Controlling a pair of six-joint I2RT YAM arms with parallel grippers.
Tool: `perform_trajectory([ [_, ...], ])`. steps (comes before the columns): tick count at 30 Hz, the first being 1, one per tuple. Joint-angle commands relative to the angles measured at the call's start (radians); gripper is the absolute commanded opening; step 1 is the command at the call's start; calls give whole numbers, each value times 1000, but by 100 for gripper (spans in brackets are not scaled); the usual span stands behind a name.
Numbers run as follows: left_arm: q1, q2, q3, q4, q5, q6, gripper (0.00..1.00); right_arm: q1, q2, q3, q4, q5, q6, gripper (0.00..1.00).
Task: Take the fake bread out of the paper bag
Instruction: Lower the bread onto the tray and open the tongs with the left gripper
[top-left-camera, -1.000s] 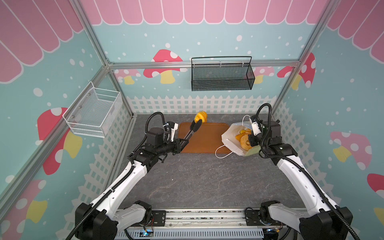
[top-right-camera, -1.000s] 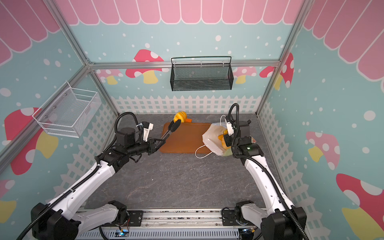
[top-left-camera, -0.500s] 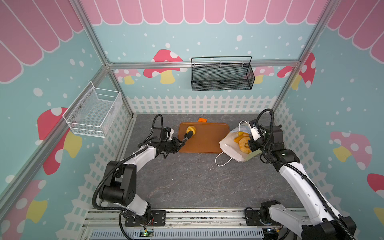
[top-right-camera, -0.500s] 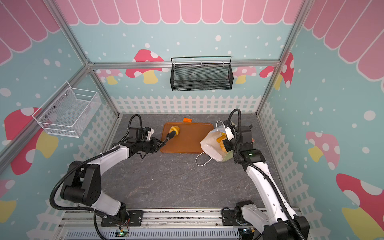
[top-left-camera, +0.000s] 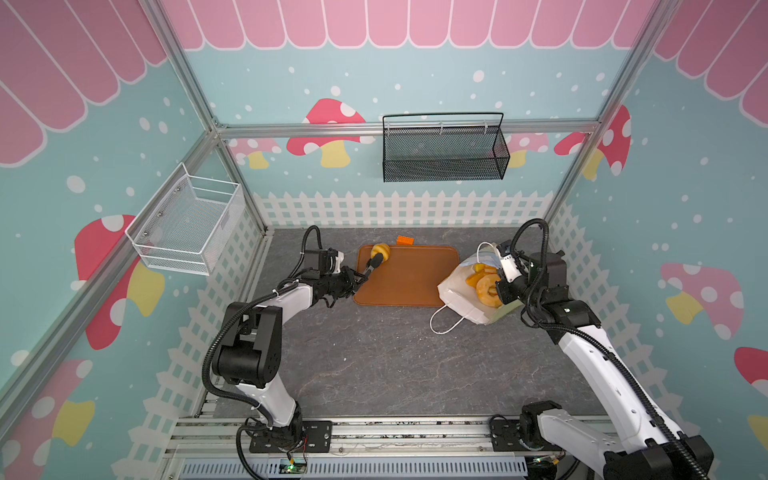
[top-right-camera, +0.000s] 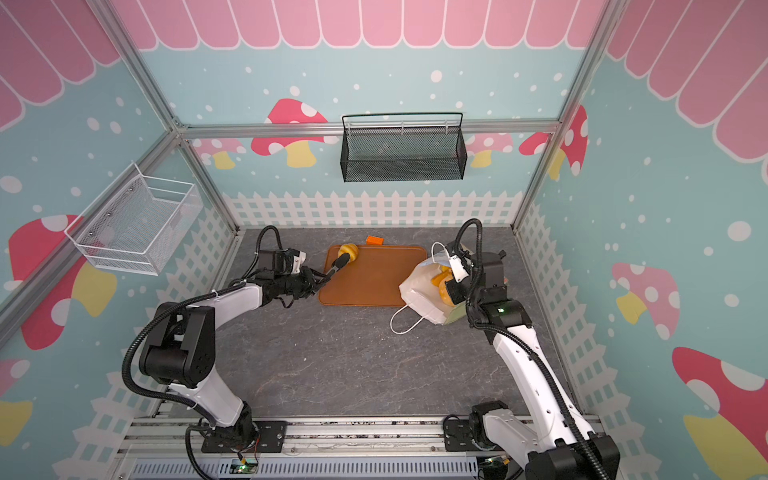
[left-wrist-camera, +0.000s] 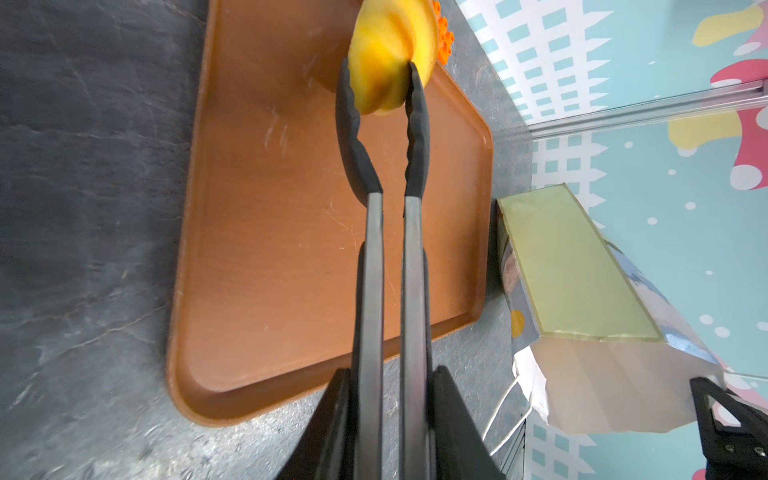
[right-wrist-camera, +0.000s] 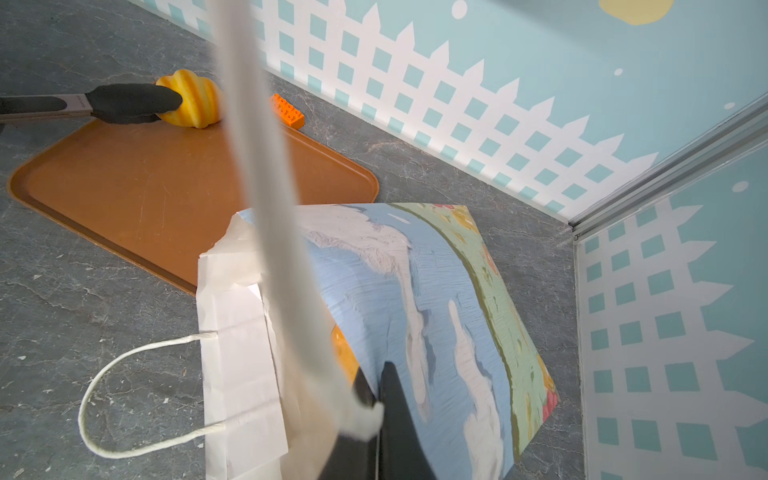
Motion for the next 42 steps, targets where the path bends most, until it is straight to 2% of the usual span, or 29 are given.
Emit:
perform_trajectory([
  [1, 19, 1, 9, 61, 27, -48, 0, 2, -17, -2, 31, -25, -17, 0],
  [3, 30, -4, -2, 65, 23, -57, 0, 2, -14, -1, 31, -30, -17, 0],
  [10, 45, -11, -22, 39, 4, -55, 11, 3, -12, 1, 31, -34, -18, 0],
  [25, 51, -47, -44, 2, -27, -29, 43, 2, -14, 13, 23, -30, -15, 0],
  [34, 51, -71, -70, 15, -24, -27, 48, 2, -10, 25, 15, -30, -17, 0],
  [42, 57, -125, -67, -45, -42, -4, 52, 2, -10, 31, 9, -28, -18, 0],
])
